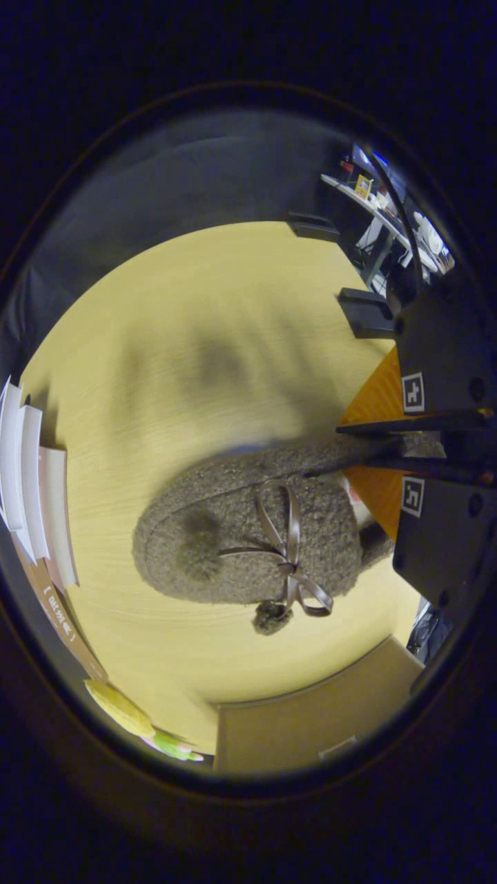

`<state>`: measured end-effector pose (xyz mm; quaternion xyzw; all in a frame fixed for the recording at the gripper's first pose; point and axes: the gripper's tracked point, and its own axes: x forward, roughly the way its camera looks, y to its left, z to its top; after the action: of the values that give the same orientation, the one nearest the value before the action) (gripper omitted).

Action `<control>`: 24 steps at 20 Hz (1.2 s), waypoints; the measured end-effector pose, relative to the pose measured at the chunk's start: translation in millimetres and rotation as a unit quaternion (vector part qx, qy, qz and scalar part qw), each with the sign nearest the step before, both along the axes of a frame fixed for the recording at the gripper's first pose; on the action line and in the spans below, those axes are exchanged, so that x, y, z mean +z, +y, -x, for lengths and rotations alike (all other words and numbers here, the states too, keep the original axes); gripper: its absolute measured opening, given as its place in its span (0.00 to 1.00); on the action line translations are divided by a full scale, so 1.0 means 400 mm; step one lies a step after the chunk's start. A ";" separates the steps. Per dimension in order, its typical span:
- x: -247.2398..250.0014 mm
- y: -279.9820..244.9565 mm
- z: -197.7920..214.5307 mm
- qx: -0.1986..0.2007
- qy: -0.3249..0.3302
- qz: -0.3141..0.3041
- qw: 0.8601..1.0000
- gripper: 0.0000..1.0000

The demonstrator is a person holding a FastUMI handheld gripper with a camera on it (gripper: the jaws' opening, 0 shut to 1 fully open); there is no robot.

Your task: Open the storage box then place both shoes into the box .Put the left shoe in first, then the right shoe, with the right side of both shoes facing outward in a uniform manner.

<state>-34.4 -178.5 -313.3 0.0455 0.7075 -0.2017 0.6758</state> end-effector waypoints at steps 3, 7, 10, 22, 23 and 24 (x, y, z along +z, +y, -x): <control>-0.001 0.003 -0.001 0.007 0.001 0.003 1.000 0.19; 0.002 0.005 0.000 0.001 -0.001 0.016 1.000 0.10; 0.005 0.006 -0.001 0.008 -0.008 0.029 1.000 0.08; 0.240 0.067 0.010 0.021 -0.048 0.114 0.992 0.04; 0.282 0.086 0.002 0.020 -0.057 0.123 0.991 0.04; 0.325 0.104 -0.006 0.023 -0.066 0.131 0.989 0.04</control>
<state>-31.9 -137.0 -183.4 -0.0463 0.6294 -0.2736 0.7258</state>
